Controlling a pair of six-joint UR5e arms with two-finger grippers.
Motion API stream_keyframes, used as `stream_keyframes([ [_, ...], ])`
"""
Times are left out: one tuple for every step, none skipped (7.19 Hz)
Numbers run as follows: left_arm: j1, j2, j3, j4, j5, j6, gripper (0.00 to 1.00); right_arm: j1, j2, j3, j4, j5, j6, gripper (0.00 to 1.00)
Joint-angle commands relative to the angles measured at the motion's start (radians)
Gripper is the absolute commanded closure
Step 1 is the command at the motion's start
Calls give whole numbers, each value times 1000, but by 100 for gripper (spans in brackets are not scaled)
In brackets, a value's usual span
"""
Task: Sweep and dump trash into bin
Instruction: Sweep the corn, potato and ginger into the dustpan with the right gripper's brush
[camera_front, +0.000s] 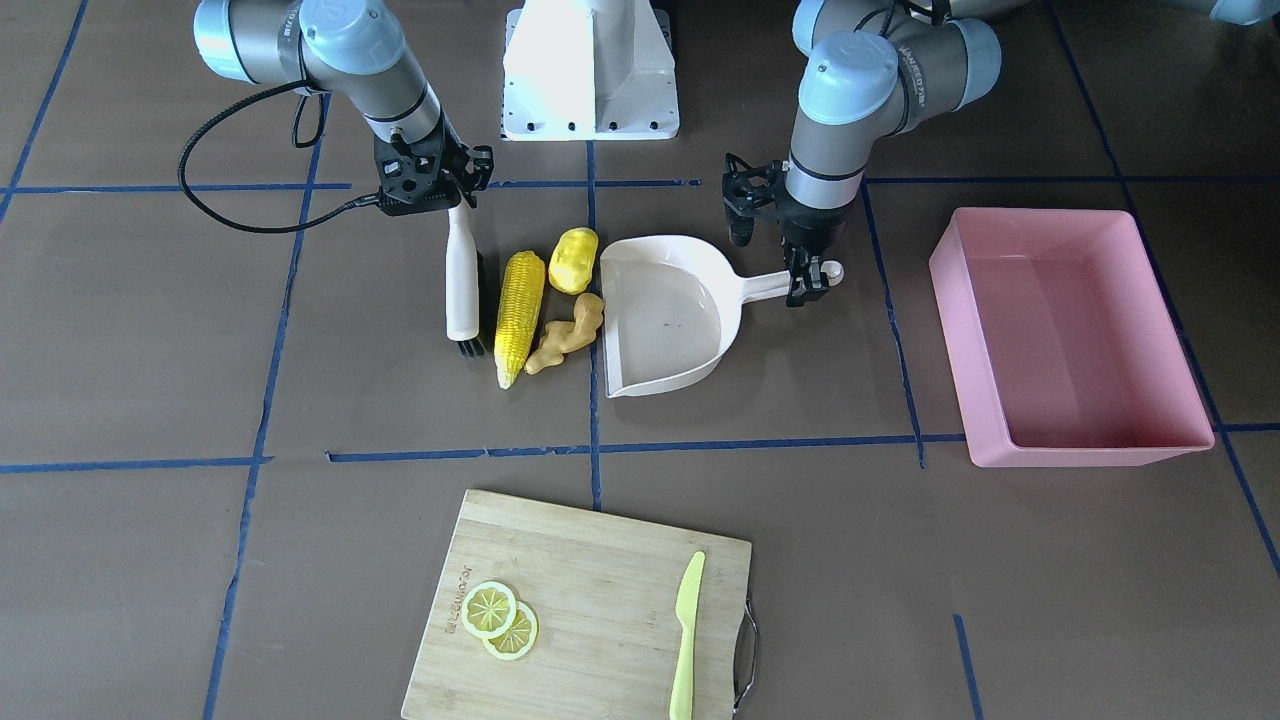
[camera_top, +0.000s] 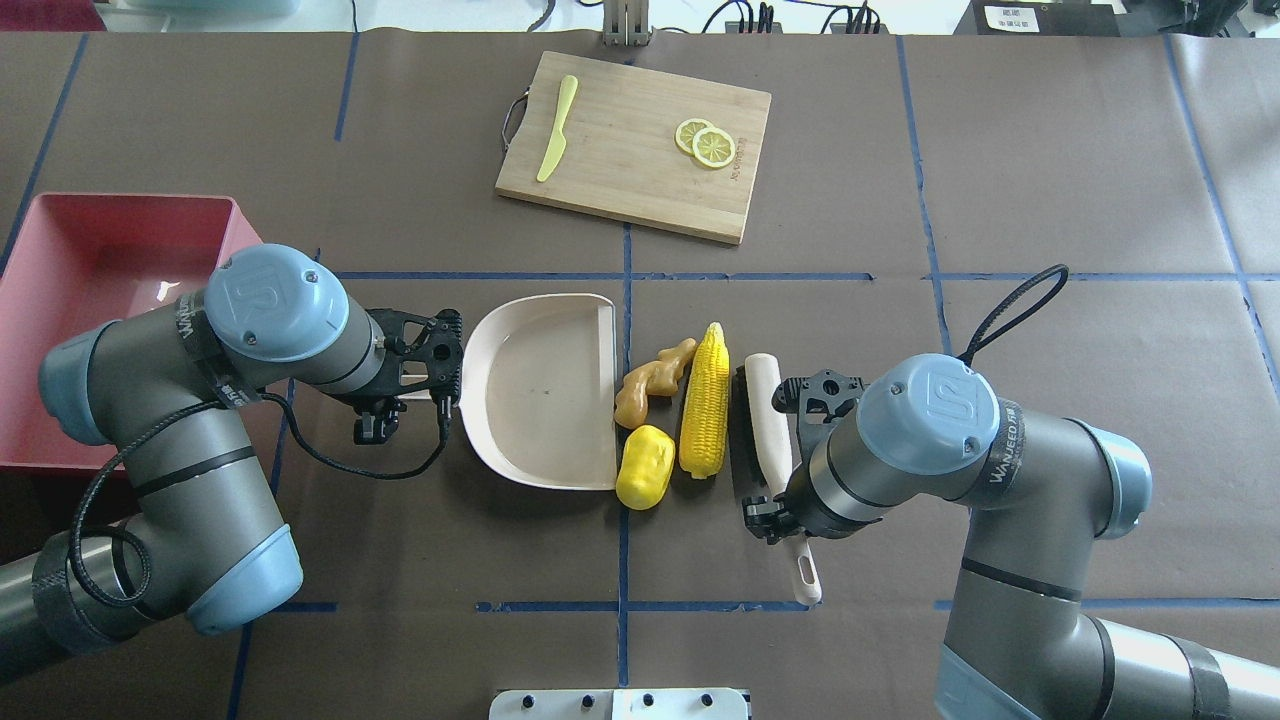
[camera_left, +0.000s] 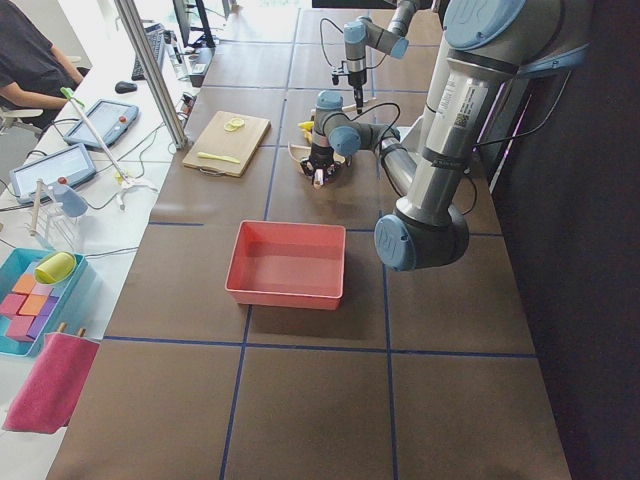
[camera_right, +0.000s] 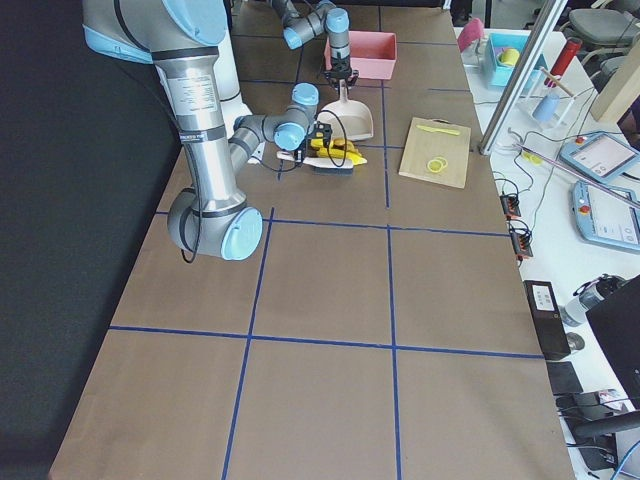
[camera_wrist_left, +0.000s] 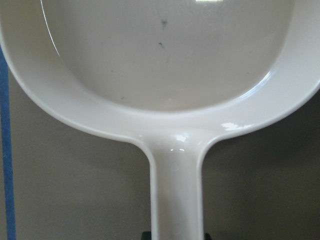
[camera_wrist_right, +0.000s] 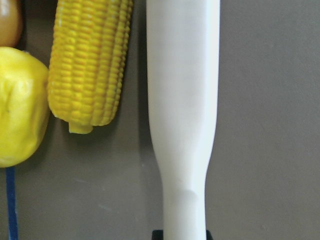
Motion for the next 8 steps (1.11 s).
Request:
stream_keyframes([
  [18,-8,4,0,2,-25,85,-12,40,-23,-1,-1,12,98],
  [33,-15,5,0,5,-48,85,-15,50,-29,1,-1,16,98],
  [38,-16,7,0,5,-64,85,-16,60,-31,-1,-1,16,98],
  [44,-28,8,2,5,-71,85,-19,63,-32,1,-1,20,98],
  [47,-38,14,6,5,-96,85,-22,73,-34,1,-1,23,98],
  [51,-45,14,9,5,-100,85,-27,85,-34,-1,-1,24,98],
  [53,-51,16,17,7,-107,85,-35,103,-35,1,-1,67,98],
  [67,-54,16,20,7,-132,85,-42,120,-46,2,-1,72,98],
])
